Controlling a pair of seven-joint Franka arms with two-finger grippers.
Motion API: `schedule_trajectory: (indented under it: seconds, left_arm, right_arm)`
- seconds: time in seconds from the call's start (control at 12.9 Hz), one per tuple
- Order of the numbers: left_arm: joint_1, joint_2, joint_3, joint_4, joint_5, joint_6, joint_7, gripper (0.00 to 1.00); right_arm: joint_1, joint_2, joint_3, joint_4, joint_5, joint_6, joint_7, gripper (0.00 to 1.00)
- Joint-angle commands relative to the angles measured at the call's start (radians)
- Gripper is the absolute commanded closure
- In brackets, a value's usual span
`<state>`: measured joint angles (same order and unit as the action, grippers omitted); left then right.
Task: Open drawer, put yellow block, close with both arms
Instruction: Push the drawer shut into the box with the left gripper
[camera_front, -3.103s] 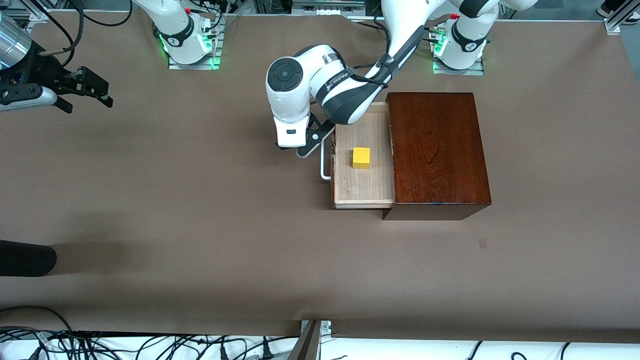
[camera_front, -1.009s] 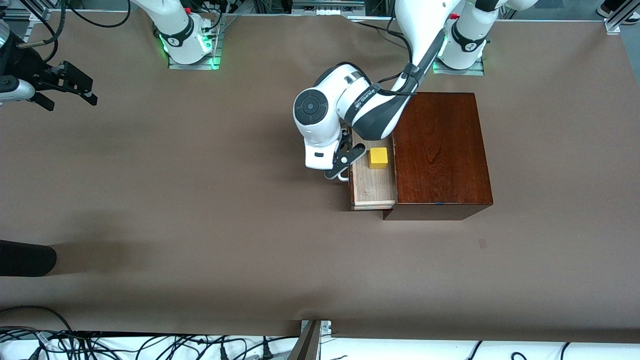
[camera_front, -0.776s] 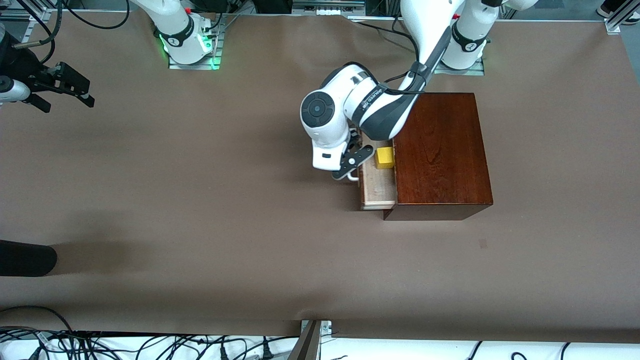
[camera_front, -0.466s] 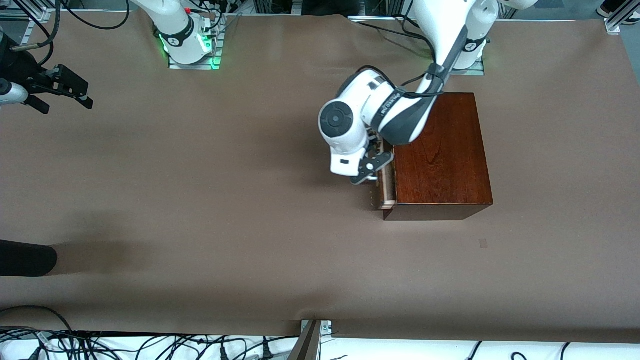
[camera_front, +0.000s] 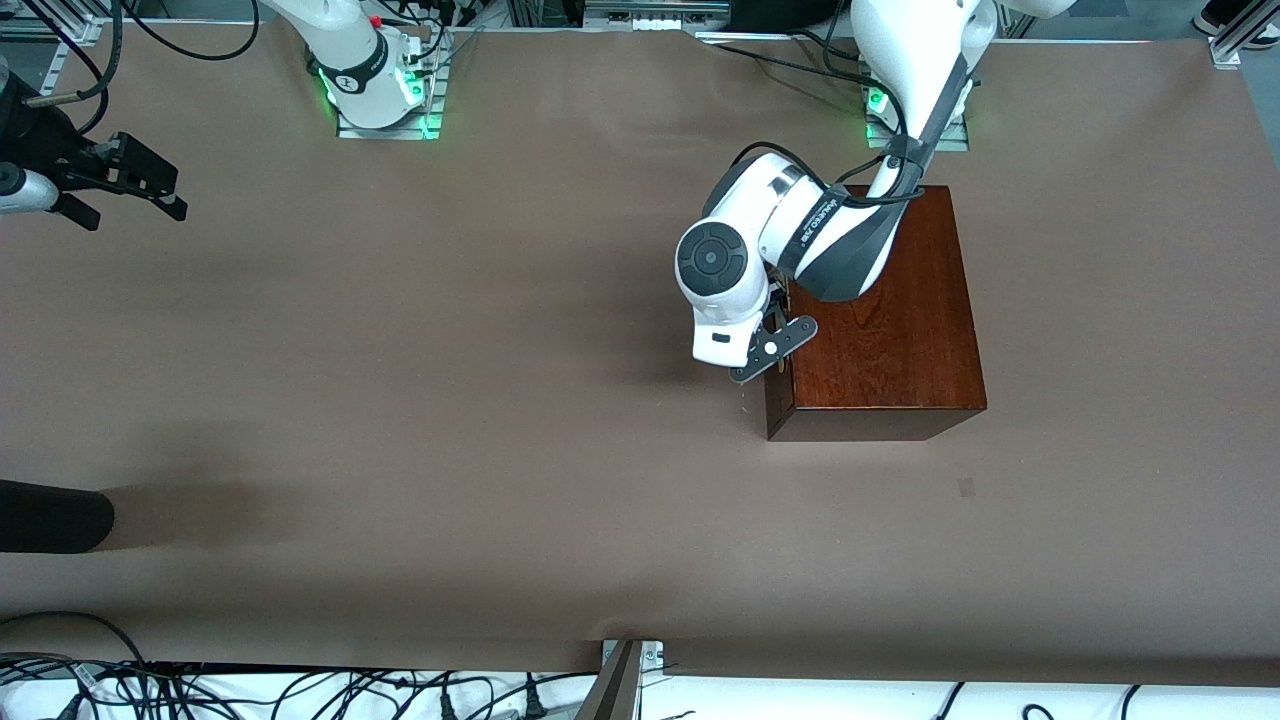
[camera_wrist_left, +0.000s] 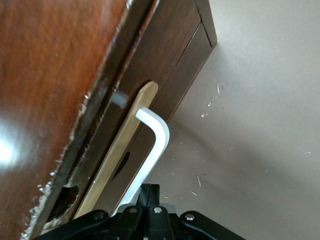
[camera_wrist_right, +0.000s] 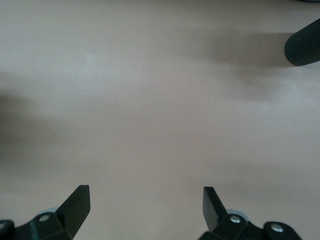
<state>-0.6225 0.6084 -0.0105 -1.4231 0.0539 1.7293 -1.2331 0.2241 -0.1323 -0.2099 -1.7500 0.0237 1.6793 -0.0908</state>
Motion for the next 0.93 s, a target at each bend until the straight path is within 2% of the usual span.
schedule_trajectory:
  seconds: [0.0,0.16,0.31,0.47,0.85]
  left_arm:
    - [0.024,-0.122,-0.015,-0.037,-0.015,-0.014,0.035,0.72]
    - [0.030,-0.153,-0.052,-0.008,-0.042,-0.017,0.035,0.00]
    - [0.056,-0.211,-0.068,-0.008,-0.046,-0.019,0.053,0.00]
    - [0.140,-0.277,-0.121,-0.023,-0.052,-0.027,0.118,0.00]
    - [0.329,-0.415,-0.120,-0.054,-0.068,-0.148,0.508,0.00]
  right_arm:
    - [0.001,0.014,0.000,0.026,-0.011,0.003,-0.009,0.00]
    - [0.000,0.013,0.000,0.033,-0.011,0.004,-0.009,0.00]
    - [0.001,0.010,0.000,0.033,-0.011,-0.009,-0.012,0.00]
    - [0.001,0.002,0.000,0.021,-0.013,-0.016,-0.017,0.00]
    - [0.001,-0.026,0.000,-0.019,-0.014,-0.020,-0.017,0.00]
